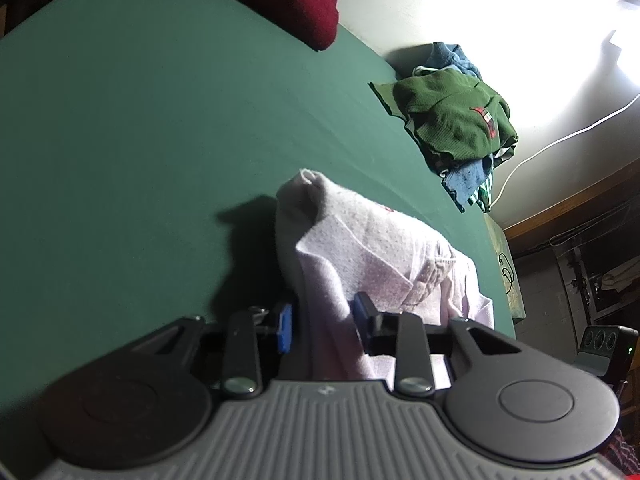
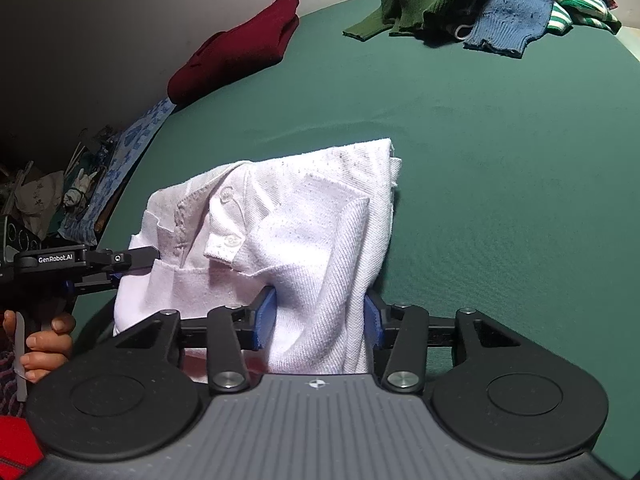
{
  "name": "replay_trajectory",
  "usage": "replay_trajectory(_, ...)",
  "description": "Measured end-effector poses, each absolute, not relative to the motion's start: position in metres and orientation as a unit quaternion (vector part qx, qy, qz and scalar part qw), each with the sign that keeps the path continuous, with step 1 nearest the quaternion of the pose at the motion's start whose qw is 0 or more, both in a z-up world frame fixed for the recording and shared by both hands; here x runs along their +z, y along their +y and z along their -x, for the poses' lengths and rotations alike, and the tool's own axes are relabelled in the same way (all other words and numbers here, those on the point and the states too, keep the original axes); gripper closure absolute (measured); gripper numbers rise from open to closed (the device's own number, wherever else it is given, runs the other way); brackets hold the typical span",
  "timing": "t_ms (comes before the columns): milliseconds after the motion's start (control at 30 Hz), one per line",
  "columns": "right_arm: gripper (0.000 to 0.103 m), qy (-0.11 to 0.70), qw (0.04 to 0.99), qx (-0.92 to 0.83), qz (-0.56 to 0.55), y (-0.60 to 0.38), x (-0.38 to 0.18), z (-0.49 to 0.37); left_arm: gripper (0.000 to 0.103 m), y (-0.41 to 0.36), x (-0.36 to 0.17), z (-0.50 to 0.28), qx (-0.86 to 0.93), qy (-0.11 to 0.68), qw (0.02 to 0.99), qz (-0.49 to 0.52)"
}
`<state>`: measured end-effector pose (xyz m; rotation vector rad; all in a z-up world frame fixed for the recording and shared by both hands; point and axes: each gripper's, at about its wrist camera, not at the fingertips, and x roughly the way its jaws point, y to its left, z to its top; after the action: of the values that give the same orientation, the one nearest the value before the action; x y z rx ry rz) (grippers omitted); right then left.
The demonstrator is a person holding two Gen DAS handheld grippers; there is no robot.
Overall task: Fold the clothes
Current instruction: 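Grip the folded white shirt with both grippers and lift it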
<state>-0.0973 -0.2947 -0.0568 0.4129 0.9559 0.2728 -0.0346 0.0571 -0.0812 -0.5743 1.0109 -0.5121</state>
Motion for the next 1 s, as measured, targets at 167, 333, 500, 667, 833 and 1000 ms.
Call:
replay_trajectory(167,0.052,0.466,0.844,0.130,-0.231,-0.307,-0.058,0.094,0.067,0.054,-0.080,0.035,-0.246,0.468,0.811,0.251)
replay_trajectory(333,0.063,0.474,0.824,0.130,-0.282,-0.327,-0.064,0.094,0.064,0.051,-0.078,0.034,-0.254,0.467,0.815,0.231)
replay_trajectory(500,0.066,0.478,0.823,0.143,-0.272,-0.325,-0.063,0.091,0.063,0.049,-0.076,0.035,-0.249,0.466,0.819,0.221)
replay_trajectory(667,0.077,0.483,0.833,0.142,-0.230,-0.315,-0.059,0.088,0.066,0.043,-0.073,0.039,-0.228,0.467,0.829,0.207)
replay_trajectory(833,0.081,0.487,0.841,0.140,-0.187,-0.305,-0.055,0.086,0.068,0.024,-0.062,0.039,-0.189,0.484,0.840,0.155)
replay_trajectory(1000,0.081,0.486,0.851,0.125,-0.153,-0.295,-0.052,0.087,0.070,0.007,-0.057,0.043,-0.143,0.481,0.856,0.124)
